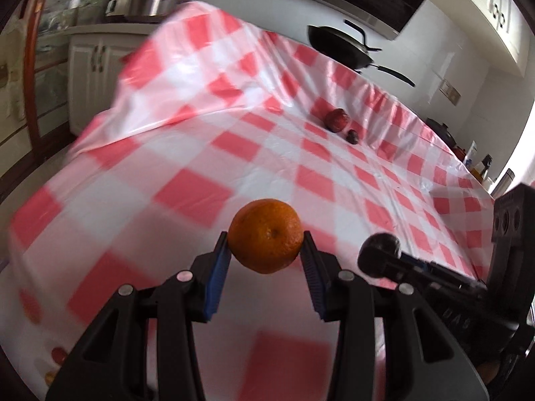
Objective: Organize fruits
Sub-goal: 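Carry the mangosteen and orange over the white box with both tools, then open both tools to drop the mangosteen and orange into the box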
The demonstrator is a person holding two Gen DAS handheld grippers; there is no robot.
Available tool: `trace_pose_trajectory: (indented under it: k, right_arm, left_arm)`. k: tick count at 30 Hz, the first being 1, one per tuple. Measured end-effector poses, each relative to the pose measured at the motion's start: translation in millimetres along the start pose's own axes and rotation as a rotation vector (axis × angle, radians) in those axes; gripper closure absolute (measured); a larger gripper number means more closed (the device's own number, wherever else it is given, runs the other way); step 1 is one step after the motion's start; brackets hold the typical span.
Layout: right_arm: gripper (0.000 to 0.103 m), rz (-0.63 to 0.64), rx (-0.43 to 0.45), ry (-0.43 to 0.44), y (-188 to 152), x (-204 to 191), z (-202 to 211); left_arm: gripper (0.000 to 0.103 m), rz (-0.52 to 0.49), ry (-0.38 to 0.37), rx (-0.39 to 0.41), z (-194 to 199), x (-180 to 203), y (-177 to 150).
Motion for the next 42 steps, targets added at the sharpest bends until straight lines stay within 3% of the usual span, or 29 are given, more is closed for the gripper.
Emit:
trace_pose_trajectory:
  k: [12, 18, 23, 27, 35, 41, 42]
  right_arm:
    - [0.067, 0.248, 0.001, 0.1, -20, -86, 3]
    - [0.067, 0.369, -0.031, 0.148, -41, -131, -5]
    - [0.067, 0.527, -0.014, 0.242, -61, -180, 5]
    - [0.067, 0.692, -0.068, 0.3, -93, -221, -2]
    - [0.067, 0.995, -0.295, 0.252, -174, -269, -65]
    - [0.067, 1.048, -0.386, 0.21, -199, -269, -90]
    - [0.062, 1.047, -0.401, 0.204, -200, -269, -93]
  left_arm:
    - [0.06, 0.088, 0.054, 0.103, 89, -68, -36]
    - [0.06, 0.078, 0.131, 0.171, 134, -97, -40]
    - [0.06, 0.144, 0.217, 0.135, 149, -135, -61]
    - [0.06, 0.27, 0.296, 0.052, 148, -180, -86]
    - [0.06, 0.418, 0.441, -0.096, 125, -231, -120]
    - [0.06, 0.548, 0.455, -0.171, 119, -261, -147]
    - [0.057, 0.564, 0.456, -0.179, 119, -264, -151]
Point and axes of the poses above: each gripper's, at about its wrist camera, not at the fingertips, and z roughly against the way its jaws point, x to its right, y to its top, the point moved 3 cm from there along -z, roughly the way its jaws point, and after that the axes turned 11 degrees about -y, right-handed, at the moved point
